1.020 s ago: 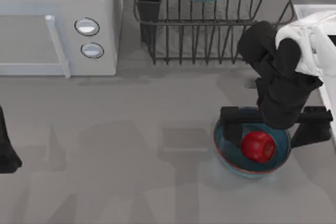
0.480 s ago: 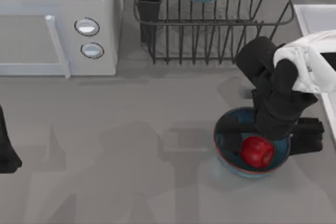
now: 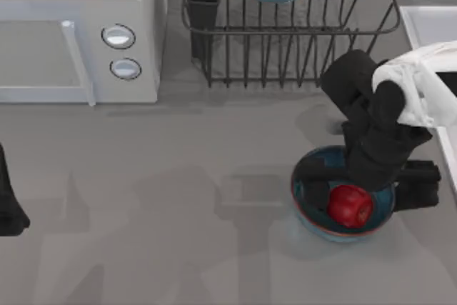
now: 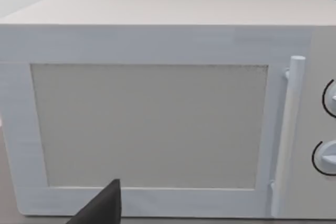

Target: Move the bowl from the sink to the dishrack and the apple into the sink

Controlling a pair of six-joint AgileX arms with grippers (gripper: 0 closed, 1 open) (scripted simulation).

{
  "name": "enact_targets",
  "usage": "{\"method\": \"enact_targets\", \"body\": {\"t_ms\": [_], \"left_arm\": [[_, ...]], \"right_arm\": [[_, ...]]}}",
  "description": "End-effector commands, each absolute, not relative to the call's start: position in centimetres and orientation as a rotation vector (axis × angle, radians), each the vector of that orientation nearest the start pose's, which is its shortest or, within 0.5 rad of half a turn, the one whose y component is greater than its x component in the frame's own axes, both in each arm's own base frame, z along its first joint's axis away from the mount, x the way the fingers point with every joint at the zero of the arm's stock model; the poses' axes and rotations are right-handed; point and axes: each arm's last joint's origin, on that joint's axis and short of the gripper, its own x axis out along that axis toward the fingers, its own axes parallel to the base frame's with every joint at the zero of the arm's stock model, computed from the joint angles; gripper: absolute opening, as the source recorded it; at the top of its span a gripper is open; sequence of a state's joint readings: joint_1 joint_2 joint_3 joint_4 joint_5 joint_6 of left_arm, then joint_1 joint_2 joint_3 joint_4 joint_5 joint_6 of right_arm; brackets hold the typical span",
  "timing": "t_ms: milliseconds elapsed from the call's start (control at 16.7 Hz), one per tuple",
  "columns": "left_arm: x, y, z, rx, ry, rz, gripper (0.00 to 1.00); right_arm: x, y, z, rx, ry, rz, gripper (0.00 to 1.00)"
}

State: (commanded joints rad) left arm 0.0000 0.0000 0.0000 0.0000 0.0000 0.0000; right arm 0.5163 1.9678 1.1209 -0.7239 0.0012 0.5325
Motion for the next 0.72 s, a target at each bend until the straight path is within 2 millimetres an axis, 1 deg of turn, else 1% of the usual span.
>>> {"method": "enact_targets", "body": {"t_ms": [360, 420, 720], "left_arm": [[10.57, -0.12, 16.00, 0.000, 0.000, 0.000, 1.00], [10.57, -0.12, 16.00, 0.000, 0.000, 0.000, 1.00], [10.57, -0.12, 16.00, 0.000, 0.000, 0.000, 1.00]], "right_arm": [[29.03, 16.71, 10.02, 0.008, 1.571, -0.008, 0.02], [29.03, 16.71, 10.02, 0.008, 1.571, -0.008, 0.00], [29.03, 16.71, 10.02, 0.008, 1.571, -0.008, 0.00]]}}
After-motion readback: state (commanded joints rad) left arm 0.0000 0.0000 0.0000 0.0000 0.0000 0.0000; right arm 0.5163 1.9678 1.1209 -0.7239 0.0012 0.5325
